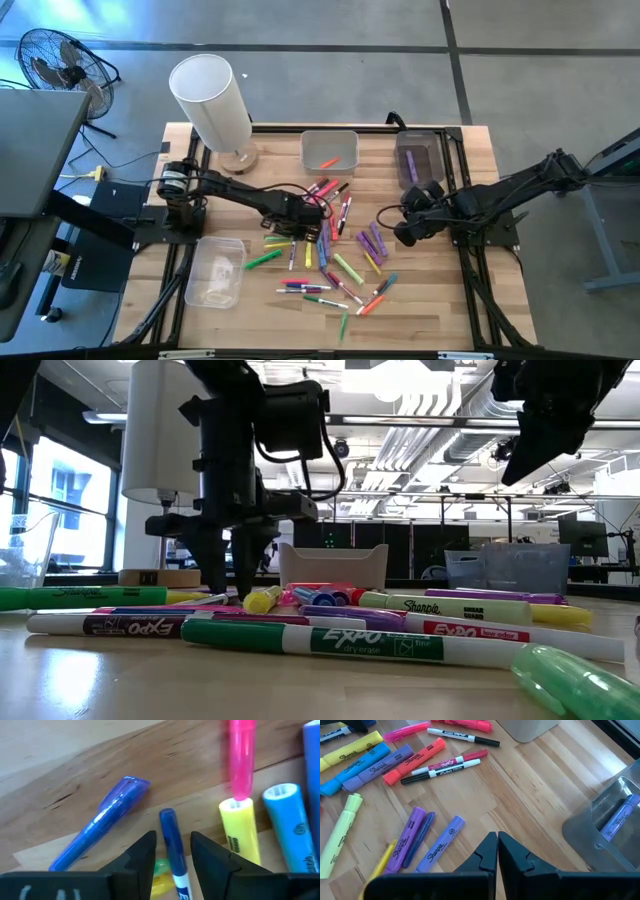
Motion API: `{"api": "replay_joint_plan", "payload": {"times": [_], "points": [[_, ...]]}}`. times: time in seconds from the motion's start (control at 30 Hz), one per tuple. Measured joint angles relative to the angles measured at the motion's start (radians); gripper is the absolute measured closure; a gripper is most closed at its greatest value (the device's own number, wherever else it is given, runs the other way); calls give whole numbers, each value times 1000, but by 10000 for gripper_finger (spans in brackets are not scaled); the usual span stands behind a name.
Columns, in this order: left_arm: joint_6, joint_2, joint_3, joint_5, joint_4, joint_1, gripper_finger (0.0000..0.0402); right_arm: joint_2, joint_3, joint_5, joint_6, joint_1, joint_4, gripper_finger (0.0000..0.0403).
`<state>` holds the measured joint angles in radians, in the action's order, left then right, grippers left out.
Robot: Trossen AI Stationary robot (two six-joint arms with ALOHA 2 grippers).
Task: Pick & Place Markers
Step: Put the blue marker pen into the transparent bin
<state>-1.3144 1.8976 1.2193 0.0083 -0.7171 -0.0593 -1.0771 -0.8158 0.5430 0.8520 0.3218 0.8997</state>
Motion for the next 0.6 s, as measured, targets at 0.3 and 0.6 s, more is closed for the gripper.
{"api": "replay_joint_plan", "payload": {"times": [0.3, 0.6], "points": [[-3, 2, -1, -40, 11, 0, 382, 0, 0, 0, -20, 0, -6, 399], [-22, -8, -3, -38, 13, 0, 382, 0, 0, 8, -24, 0, -6, 400]]}}
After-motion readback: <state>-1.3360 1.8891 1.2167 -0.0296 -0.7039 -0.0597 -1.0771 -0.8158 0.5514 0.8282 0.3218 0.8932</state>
